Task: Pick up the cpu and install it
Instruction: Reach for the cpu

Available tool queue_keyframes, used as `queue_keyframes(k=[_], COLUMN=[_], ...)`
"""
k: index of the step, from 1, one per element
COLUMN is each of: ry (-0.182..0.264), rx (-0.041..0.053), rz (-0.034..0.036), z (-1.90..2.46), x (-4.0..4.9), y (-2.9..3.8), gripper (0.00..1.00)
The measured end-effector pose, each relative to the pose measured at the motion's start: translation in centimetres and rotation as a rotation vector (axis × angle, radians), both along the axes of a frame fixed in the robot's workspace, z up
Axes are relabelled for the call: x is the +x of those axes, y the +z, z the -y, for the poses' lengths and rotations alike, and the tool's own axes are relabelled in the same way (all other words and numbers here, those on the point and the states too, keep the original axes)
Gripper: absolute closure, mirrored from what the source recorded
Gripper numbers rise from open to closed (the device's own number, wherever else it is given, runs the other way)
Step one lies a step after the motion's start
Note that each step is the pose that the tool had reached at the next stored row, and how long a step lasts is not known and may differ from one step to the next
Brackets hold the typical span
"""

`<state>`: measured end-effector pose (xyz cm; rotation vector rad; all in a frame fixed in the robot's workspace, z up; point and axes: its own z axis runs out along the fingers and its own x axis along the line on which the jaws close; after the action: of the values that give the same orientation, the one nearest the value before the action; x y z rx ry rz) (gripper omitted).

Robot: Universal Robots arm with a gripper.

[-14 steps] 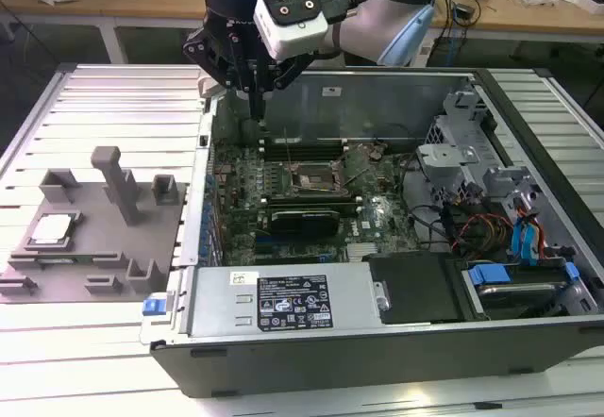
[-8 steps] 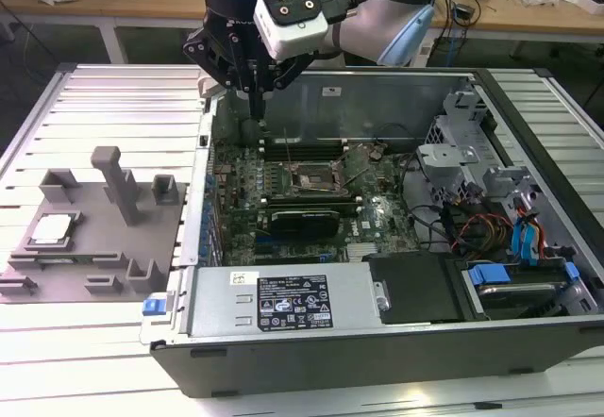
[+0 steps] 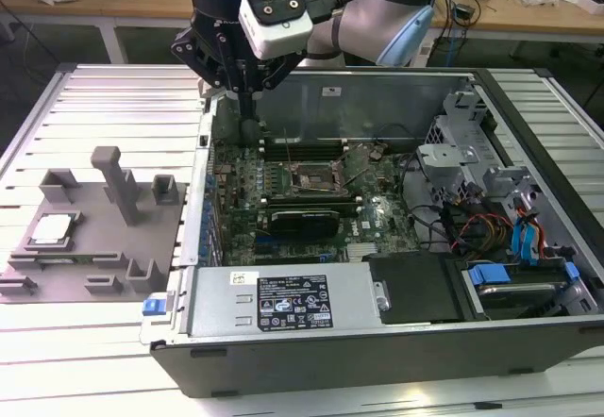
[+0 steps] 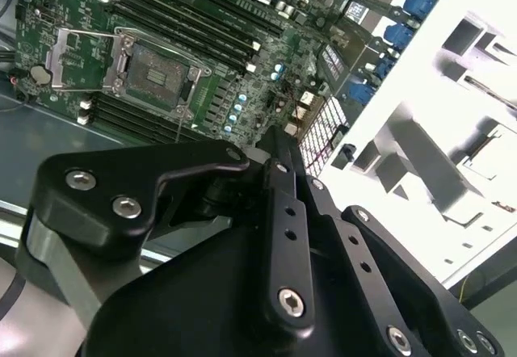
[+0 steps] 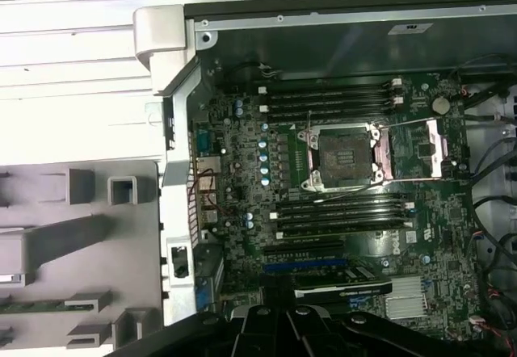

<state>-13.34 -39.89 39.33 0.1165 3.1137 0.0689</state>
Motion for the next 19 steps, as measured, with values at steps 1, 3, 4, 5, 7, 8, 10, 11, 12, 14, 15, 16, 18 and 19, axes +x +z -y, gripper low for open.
queue_keyframes(k=[1,3,4,5,7,8,10,11,12,14,15,16,18,19], ry=[0.0,0.0,0.0,0.0,0.0,0.0,0.0,0.0,0.0,0.0,0.0,0.0,0.0,0.0], rx=[0.0,0.0,0.0,0.0,0.0,0.0,0.0,0.0,0.0,0.0,0.0,0.0,-0.0001,0.0], rz=[0.0,0.0001,0.0,0.0001,0.0,0.0,0.0001,0.0,0.0,0.0,0.0,0.0,0.0,0.0], z=[0.0,0.0,0.0,0.0,0.0,0.0,0.0,0.0,0.0,0.0,0.0,0.0,0.0,0.0], x=[-0.12,-0.31,-0.4,-0.53,-0.8,-1.01,-1.16,-1.31,-1.4,-1.54,-1.62,-1.69,-1.86,-1.93], y=[0.0,0.0,0.0,0.0,0.0,0.0,0.0,0.0,0.0,0.0,0.0,0.0,0.0,0.0], gripper=[0.89,0.89,0.89,0.89,0.89,0.89,0.89,0.89,0.89,0.89,0.89,0.89,0.89,0.89])
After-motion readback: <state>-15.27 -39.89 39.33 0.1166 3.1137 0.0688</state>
